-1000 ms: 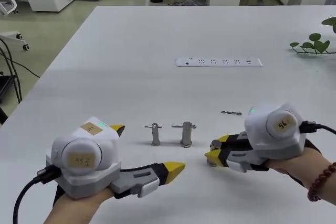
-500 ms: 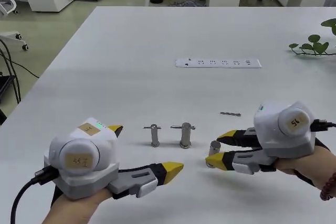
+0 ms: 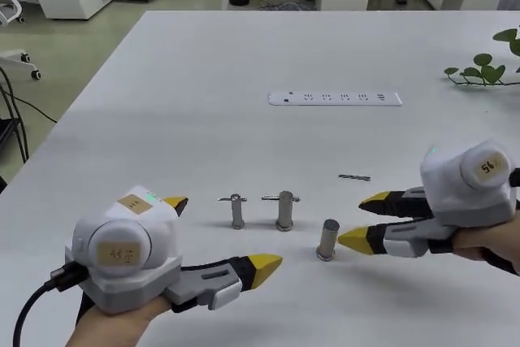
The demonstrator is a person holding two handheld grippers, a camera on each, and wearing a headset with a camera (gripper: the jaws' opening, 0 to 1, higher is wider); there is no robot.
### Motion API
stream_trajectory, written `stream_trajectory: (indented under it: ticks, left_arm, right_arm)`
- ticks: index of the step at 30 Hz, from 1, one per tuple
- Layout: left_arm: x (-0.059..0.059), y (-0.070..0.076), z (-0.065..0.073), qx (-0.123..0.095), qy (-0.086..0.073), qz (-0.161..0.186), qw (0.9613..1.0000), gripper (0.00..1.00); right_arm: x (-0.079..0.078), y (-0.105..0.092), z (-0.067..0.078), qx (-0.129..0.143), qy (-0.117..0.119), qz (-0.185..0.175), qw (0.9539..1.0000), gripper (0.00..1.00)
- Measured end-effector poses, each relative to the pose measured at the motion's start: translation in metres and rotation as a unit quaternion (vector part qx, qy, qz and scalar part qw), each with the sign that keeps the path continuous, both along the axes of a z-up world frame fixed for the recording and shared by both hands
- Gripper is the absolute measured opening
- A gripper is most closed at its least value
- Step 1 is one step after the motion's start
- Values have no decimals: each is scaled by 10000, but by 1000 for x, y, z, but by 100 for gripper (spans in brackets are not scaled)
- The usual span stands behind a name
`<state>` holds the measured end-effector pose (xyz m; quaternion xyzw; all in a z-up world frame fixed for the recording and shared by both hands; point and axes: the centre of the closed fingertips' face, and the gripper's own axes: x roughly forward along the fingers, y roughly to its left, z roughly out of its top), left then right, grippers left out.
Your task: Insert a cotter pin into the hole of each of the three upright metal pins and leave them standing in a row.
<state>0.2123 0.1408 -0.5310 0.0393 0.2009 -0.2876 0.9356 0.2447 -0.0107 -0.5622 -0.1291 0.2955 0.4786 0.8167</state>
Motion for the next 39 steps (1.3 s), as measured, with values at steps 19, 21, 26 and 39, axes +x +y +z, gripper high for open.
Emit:
stream_trajectory:
  ticks: [19,21,26,39]
  left_arm:
    - [0,-1,1,-11,-22,-20,10000,91]
    - [0,-1,1,-16,-9,-16,10000,91]
    - [0,-2,0,-3,1,-50,10000,91]
    - [0,-2,1,-23,3,-48,10000,91]
  right_arm:
    - [48,-31,5,-604,-86,-347,9975,30]
    - [55,-34,3,-711,-80,-356,9968,30]
    - [68,-35,-2,-874,7,-332,9956,28]
    - [99,-34,-21,-1382,106,-207,9901,24]
